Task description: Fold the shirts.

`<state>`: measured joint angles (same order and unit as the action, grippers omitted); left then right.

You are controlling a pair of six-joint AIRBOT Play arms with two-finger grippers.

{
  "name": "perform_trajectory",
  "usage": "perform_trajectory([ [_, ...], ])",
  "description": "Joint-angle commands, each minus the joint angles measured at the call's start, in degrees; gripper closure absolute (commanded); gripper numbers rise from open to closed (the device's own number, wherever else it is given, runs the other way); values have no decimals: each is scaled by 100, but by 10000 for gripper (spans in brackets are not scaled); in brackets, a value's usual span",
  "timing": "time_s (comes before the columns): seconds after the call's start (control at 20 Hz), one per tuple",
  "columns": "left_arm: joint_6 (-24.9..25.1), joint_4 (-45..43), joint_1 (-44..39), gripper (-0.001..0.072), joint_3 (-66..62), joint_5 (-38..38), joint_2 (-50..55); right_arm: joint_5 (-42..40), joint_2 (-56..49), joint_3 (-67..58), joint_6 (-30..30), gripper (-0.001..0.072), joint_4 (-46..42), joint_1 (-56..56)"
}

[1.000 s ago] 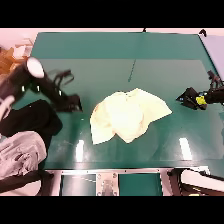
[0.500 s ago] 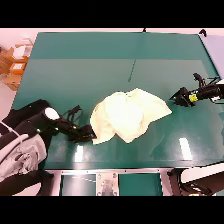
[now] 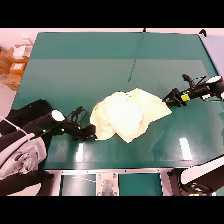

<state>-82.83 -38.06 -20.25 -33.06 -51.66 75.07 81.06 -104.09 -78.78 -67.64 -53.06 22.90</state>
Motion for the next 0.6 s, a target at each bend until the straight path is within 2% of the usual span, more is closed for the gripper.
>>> perform_trajectory([
  [0.0, 103, -118, 385, 683, -297, -365, 0, 192, -72, -57, 87, 474, 33, -304],
  [0.05, 166, -173, 511, 684, -463, -455, -48, 201, -72, -87, 199, 611, 131, -398],
  [0.1, 190, -258, 625, 684, -684, -566, -122, 313, -72, -162, 315, 696, 354, -476],
  [0.3, 155, -693, 1108, 684, -2216, -1108, -811, 1049, 341, -964, 621, 697, 2356, -433],
  [0.45, -35, -1187, 1495, 684, -3947, -1279, -1504, 1045, 1300, -2022, 522, 697, 3635, -70],
  [0.55, -120, -1458, 1727, 684, -5241, -1189, -1856, 826, 1930, -2780, 433, 697, 4074, 286],
])
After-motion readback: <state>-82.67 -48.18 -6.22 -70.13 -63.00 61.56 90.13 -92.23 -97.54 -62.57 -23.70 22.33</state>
